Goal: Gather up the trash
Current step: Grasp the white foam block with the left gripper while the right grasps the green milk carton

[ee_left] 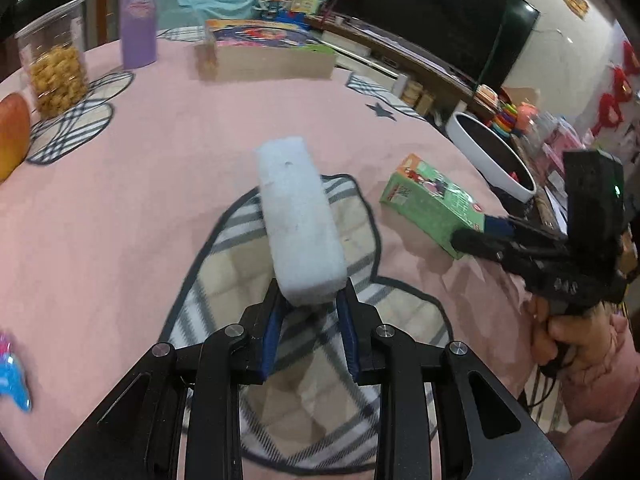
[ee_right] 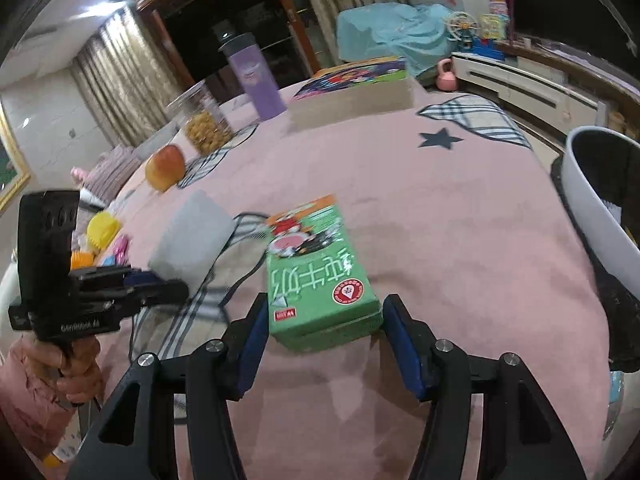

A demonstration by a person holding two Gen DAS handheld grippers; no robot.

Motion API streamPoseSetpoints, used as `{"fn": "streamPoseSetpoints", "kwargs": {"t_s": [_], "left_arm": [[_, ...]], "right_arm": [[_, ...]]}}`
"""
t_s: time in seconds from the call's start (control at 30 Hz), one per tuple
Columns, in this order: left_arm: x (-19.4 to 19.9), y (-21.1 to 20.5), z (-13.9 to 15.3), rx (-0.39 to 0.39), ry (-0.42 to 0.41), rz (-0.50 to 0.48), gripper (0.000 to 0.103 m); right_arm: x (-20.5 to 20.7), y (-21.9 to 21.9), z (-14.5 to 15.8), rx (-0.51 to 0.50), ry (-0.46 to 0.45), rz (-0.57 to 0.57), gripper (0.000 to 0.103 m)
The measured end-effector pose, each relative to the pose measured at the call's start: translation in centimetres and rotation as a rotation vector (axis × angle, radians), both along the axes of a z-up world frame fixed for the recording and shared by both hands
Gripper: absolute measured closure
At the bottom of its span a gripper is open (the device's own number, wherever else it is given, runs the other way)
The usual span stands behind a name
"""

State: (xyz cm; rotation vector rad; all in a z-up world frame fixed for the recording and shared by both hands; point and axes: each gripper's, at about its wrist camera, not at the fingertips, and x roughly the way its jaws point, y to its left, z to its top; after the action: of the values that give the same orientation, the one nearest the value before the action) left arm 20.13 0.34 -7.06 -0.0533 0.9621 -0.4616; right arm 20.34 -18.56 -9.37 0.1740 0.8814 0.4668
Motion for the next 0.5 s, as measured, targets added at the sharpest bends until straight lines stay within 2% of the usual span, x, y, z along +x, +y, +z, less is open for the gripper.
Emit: {"fn": "streamPoseSetpoints", "kwargs": {"t_s": [0.07,0.1,0.13,0.27,0.33,0.5], "left_arm": [[-0.3,0.5,0.1,-0.002,-0.005,0.056,0.077],[-0.8,0.7,0.0,-0.002,-0.007,0.081,0.071],[-0.9,0.7,0.0,0.004,-0.011,0.109,0.061],[-1.2,0.4,0.2,-0.005,-0.035,0.178,0.052],[-1.1,0.3,0.3,0.005,-0.052,0.208,0.042],[-0.5,-0.3,0.3,-0.005,-0.062,0.225,0.041]], "right_arm": [[-0.3,0.4,0.1,-0.009,-0.010,0.015,0.032],[-0.3,0.4,0.2,-0.015,-0.016,0.010,0.032],[-0.5,0.4,0.2,-0.022,-0.020,0.006,0.031],[-0.2,0.2,0.0,-0.033,-0.017,-0.014,0.030],[-0.1,0.2,-0.1,-0.033,-0.017,-0.016,0.030],[0.5,0.6,0.1,-0.055,-0.030,-0.021,0.030]]}}
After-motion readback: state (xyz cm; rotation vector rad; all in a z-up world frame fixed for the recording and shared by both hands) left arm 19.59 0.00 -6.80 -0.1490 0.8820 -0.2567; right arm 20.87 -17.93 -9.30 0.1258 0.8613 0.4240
